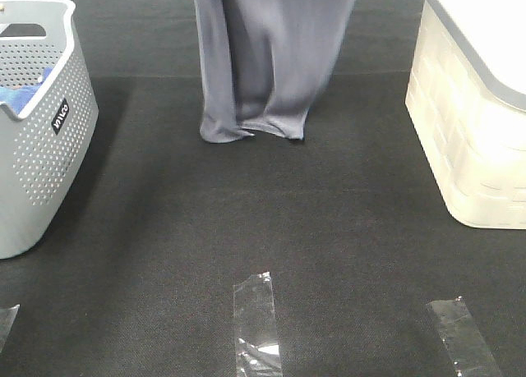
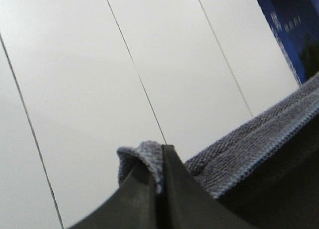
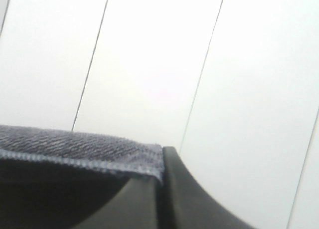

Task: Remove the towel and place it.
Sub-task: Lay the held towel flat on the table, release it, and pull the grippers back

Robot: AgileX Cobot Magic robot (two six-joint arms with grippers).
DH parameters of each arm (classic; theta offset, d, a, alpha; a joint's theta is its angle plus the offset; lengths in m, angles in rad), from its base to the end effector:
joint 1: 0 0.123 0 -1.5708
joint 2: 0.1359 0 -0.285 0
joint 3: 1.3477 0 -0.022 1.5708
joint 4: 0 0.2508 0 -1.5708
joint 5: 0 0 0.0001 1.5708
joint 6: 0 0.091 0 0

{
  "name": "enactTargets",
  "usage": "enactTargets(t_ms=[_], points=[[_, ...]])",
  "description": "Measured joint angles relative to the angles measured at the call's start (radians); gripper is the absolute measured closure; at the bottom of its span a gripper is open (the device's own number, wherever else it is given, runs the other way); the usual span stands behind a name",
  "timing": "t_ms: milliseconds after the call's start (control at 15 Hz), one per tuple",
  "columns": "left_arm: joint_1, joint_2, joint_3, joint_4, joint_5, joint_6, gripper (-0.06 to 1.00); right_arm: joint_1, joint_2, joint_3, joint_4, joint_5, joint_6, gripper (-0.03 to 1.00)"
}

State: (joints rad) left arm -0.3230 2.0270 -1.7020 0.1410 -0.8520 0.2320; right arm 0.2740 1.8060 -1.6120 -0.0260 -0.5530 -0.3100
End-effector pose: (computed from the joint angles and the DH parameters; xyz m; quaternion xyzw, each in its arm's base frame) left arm 0.4543 -0.1622 0.3735 0.1916 0.4228 -0.0235 0.8854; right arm 0.4206 0.1195 0.4229 -0.1646 0.5072 -0.0209 0.8457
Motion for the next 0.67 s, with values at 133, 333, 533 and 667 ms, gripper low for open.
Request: enactTargets(t_ms=[133, 333, 533, 667], points=[[-0.003, -0.036, -0.059, -0.032, -0.061, 0.002, 0.94, 0.003, -0.003, -0.05, -0.029, -0.097, -0.007, 0.97], [-0.005, -0.075, -0.091, -0.05, 0.063, 0.01, 0.94, 0.004, -0.004, -0.093, -0.036, 0.038, -0.01, 0.97], [0.008, -0.036, -0.092, -0.083, 0.502, 0.012, 0.94, 0.004, 0.014, -0.095, -0.023, 0.434, -0.016, 0.97], [0.008, -0.01, -0.087, -0.101, 0.84, 0.014, 0.94, 0.004, 0.043, -0.095, -0.009, 0.701, -0.02, 0.97]])
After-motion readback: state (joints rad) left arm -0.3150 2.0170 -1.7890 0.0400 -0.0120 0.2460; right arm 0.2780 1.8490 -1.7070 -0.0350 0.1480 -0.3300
